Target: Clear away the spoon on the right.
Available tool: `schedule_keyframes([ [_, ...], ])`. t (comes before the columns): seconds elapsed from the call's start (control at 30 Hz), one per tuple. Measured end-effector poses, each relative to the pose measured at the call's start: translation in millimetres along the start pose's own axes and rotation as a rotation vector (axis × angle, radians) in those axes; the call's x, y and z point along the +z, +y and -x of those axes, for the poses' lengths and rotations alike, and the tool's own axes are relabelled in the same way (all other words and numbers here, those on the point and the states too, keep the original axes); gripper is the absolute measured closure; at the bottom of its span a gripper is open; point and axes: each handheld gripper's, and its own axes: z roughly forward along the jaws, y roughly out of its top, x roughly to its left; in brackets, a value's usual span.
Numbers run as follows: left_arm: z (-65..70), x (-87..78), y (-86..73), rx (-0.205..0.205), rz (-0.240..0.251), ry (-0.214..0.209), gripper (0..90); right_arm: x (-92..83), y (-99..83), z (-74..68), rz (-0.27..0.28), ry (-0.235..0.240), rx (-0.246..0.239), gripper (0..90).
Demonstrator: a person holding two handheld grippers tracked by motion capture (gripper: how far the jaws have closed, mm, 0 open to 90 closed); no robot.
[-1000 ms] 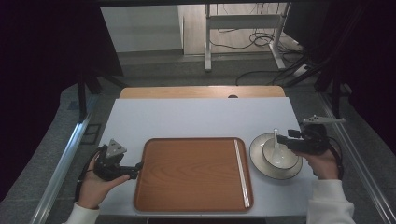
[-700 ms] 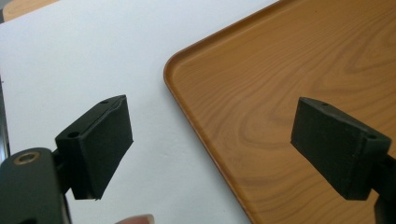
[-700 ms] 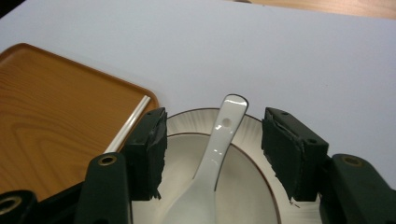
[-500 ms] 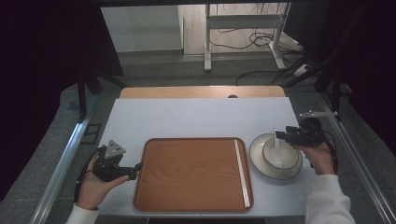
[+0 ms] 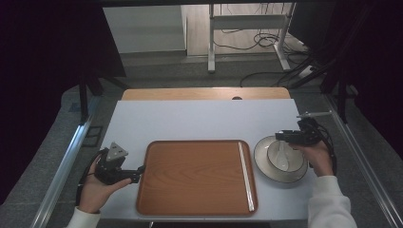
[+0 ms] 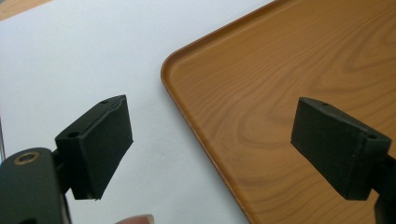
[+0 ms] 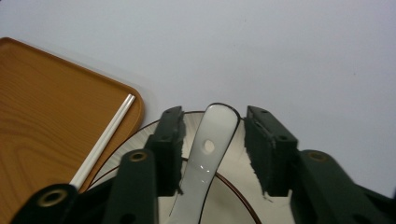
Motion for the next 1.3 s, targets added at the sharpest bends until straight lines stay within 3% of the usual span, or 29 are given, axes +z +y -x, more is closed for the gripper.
schedule_keyframes([
  [0.27, 0.0, -1.5, 1.2, 0.010, -0.001, -0.001, 12.2, -2.7, -1.4, 3.0, 0.010, 0.045, 0.045, 72.6],
  [0.37, 0.0, -0.7, 0.6, 0.001, 0.004, -0.002, 12.2, -4.9, -1.4, 2.5, 0.020, 0.044, 0.038, 81.8],
  [0.93, 0.7, 2.4, 5.6, 0.017, 0.003, -0.007, 12.2, -31.5, 0.6, -8.8, 0.104, 0.007, 0.011, 85.5],
  [1.3, 0.3, 1.9, 5.5, 0.015, 0.004, -0.004, 12.2, -49.4, 9.9, -26.6, 0.183, 0.011, -0.036, 85.6],
])
